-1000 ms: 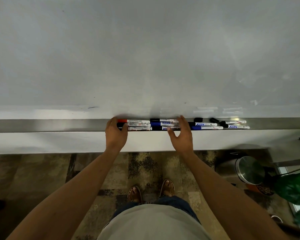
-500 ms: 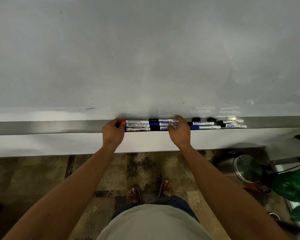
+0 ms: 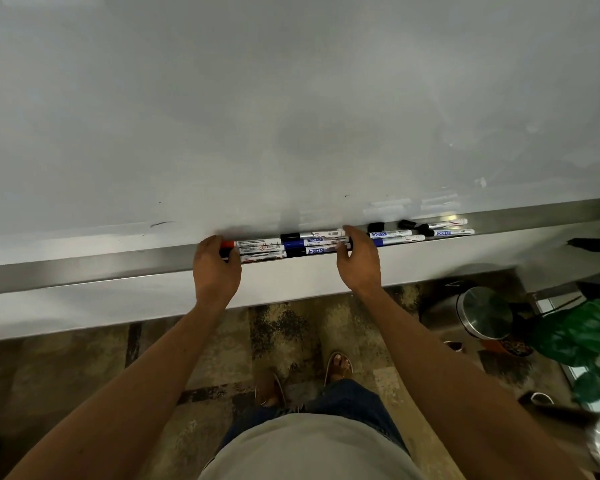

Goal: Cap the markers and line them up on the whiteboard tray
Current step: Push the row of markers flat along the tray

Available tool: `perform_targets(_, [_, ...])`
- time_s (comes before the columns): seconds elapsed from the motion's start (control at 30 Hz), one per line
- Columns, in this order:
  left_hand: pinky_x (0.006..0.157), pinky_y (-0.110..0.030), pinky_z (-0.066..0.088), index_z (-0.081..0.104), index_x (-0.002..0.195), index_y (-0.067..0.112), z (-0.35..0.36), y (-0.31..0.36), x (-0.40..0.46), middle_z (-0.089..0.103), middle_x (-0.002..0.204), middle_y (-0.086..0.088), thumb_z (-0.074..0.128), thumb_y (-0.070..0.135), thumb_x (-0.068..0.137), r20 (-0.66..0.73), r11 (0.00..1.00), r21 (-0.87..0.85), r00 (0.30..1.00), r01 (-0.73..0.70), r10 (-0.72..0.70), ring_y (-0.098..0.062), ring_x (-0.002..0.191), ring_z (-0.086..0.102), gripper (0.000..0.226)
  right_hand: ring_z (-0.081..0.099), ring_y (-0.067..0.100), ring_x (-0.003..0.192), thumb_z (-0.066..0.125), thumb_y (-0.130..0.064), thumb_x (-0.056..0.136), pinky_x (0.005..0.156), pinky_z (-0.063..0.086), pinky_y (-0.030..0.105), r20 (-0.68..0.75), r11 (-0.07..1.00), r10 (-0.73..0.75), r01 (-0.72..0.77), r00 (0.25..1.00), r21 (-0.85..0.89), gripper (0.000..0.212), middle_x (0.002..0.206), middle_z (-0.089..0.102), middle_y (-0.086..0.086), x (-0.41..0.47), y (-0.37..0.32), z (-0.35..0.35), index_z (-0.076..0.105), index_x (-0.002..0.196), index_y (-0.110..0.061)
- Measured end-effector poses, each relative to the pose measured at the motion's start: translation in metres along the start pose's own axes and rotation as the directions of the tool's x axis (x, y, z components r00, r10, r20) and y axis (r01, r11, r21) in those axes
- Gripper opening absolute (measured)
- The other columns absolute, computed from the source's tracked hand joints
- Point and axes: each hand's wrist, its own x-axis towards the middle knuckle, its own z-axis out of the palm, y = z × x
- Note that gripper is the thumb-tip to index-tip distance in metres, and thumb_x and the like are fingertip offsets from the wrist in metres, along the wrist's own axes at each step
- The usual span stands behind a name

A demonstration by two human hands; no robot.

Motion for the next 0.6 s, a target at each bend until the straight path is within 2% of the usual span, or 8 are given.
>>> perform_targets(0.1, [0.102, -0.039, 0.042, 0.061, 0.117, 0.001, 0.013, 0.012, -0.006, 0.057, 0.123, -0.016, 0.063, 0.013, 0.086, -0.040, 0.993, 0.055, 0.994, -0.103, 0.106, -0.032, 0.114, 0.051, 0.033, 0.056, 0.024, 0.106, 0.057, -0.008, 0.091, 0.090, 0.048, 0.037, -0.075, 0.997, -0.065, 0.062, 0.995, -0.043, 0.026, 0.113, 0.063, 0.009, -0.002, 0.014, -0.014, 0.060, 0.117, -0.009])
perform_targets(0.2, [0.101, -0.046, 0.041, 0.065, 0.113, 0.002, 0.034, 0.031, -0.015, 0.061, 0.118, -0.017, 0.067, 0.013, 0.083, -0.049, 0.959, 0.123, 0.964, -0.255, 0.263, -0.034, 0.113, 0.052, 0.031, 0.055, 0.026, 0.108, 0.059, -0.007, 0.089, 0.091, 0.043, 0.032, -0.108, 0.990, -0.089, 0.076, 0.990, -0.121, 0.025, 0.110, 0.065, 0.010, 0.004, 0.036, -0.034, 0.062, 0.113, -0.007])
perform_targets(0.3, [0.097, -0.045, 0.044, 0.066, 0.111, 0.002, 0.062, 0.057, -0.025, 0.064, 0.113, -0.017, 0.067, 0.013, 0.083, -0.003, 0.926, 0.139, 0.934, -0.352, 0.356, -0.034, 0.108, 0.056, 0.030, 0.054, 0.027, 0.110, 0.060, -0.006, 0.087, 0.092, 0.043, 0.032, -0.093, 0.984, -0.096, 0.080, 0.991, -0.161, 0.026, 0.112, 0.064, 0.011, 0.015, 0.060, -0.059, 0.063, 0.113, -0.007])
perform_targets(0.5, [0.095, -0.049, 0.046, 0.064, 0.114, 0.000, 0.115, 0.104, -0.044, 0.063, 0.117, -0.019, 0.062, 0.016, 0.080, 0.168, 0.826, 0.198, 0.849, -0.527, 0.501, -0.037, 0.108, 0.058, 0.037, 0.057, 0.033, 0.110, 0.065, -0.003, 0.082, 0.094, 0.047, 0.042, 0.006, 0.923, -0.246, 0.236, 0.969, -0.305, 0.031, 0.115, 0.064, 0.018, 0.027, 0.102, -0.095, 0.064, 0.113, 0.000])
perform_targets(0.6, [0.104, -0.052, 0.035, 0.058, 0.121, 0.001, 0.140, 0.122, -0.052, 0.060, 0.123, -0.020, 0.060, 0.019, 0.081, 0.300, 0.750, 0.242, 0.783, -0.616, 0.546, -0.036, 0.115, 0.055, 0.044, 0.055, 0.036, 0.112, 0.066, -0.005, 0.083, 0.096, 0.046, 0.047, 0.089, 0.881, -0.307, 0.318, 0.948, -0.350, 0.033, 0.119, 0.062, 0.021, 0.026, 0.117, -0.099, 0.062, 0.115, 0.002])
